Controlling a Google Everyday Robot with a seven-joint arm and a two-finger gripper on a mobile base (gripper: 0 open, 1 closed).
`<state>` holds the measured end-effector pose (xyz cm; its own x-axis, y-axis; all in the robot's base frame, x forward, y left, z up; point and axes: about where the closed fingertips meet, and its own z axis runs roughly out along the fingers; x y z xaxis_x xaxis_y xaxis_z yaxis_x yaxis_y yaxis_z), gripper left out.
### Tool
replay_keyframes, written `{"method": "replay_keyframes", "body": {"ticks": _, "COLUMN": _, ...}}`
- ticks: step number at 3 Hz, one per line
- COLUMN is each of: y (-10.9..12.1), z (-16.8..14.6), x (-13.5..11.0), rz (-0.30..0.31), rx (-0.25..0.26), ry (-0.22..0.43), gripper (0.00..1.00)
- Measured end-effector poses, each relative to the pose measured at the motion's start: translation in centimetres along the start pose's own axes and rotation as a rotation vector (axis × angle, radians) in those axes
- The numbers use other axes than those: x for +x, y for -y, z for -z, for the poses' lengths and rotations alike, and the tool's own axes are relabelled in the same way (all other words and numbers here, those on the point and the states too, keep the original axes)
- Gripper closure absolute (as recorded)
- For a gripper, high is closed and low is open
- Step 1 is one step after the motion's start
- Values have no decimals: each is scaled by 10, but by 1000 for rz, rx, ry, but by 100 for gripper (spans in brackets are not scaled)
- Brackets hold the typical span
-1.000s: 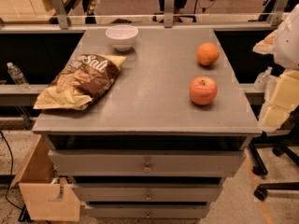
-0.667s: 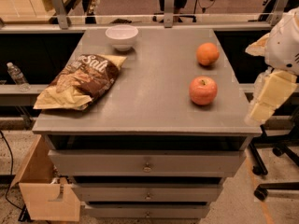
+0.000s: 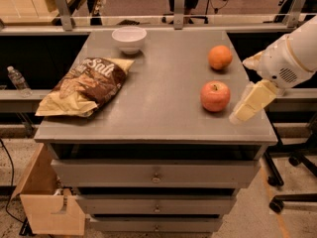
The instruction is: Move apple near brown chip bag
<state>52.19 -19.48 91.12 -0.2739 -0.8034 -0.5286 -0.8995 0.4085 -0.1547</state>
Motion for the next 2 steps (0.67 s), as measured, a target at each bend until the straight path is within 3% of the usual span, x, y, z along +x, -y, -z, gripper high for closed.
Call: {"method": "replay_keyframes", "body": {"ticks": 2, "y": 25, "z": -44, "x": 7, "rz": -90, "rx": -2, "ry": 63, "gripper": 0}}
